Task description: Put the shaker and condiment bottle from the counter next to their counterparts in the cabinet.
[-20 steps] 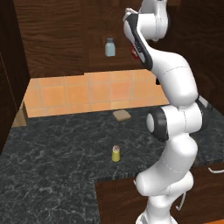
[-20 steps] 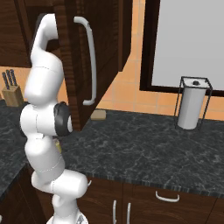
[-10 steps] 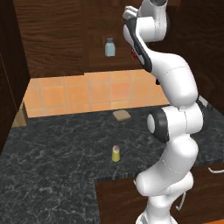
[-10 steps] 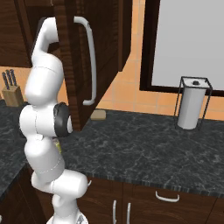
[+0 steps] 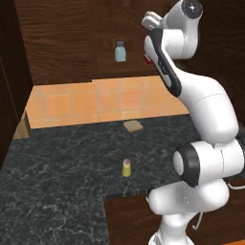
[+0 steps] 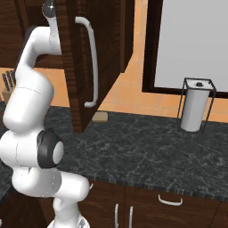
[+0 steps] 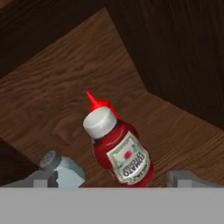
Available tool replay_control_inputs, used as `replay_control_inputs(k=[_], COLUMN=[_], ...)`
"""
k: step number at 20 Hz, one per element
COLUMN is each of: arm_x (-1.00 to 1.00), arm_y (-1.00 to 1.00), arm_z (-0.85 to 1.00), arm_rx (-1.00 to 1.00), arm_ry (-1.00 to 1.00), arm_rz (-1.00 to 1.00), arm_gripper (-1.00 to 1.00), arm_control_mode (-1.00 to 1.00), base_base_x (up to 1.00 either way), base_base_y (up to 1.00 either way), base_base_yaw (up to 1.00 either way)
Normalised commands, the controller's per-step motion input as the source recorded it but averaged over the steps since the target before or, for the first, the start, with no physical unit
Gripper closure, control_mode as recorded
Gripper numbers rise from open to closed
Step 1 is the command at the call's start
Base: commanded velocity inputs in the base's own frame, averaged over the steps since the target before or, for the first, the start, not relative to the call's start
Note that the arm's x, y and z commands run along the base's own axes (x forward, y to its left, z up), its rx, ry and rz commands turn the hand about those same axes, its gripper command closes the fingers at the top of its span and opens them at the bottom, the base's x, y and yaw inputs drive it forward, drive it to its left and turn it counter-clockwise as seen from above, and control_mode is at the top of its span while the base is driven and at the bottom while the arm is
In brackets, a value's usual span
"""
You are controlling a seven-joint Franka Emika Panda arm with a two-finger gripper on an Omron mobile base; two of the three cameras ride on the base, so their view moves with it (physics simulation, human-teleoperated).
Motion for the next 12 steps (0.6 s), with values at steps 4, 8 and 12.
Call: replay_control_inputs(k=[4,8,12], arm_x=[-0.87,-0.59,-0.55], arm_y=[0.0,0.0,0.01], arm_z=[-0.36,-0.53,-0.69], arm_rx=[0.11,0.01,0.0], arm_ry=[0.0,0.0,0.0], arm_rz=[0.04,0.08,0.08], arm_gripper=[-1.0,-1.0,-1.0], arm_control_mode=[-1.0,-1.0,-1.0], base_base_x=[0.0,0.0,0.0], base_base_y=[0.0,0.0,0.0], base_base_yaw=[0.0,0.0,0.0])
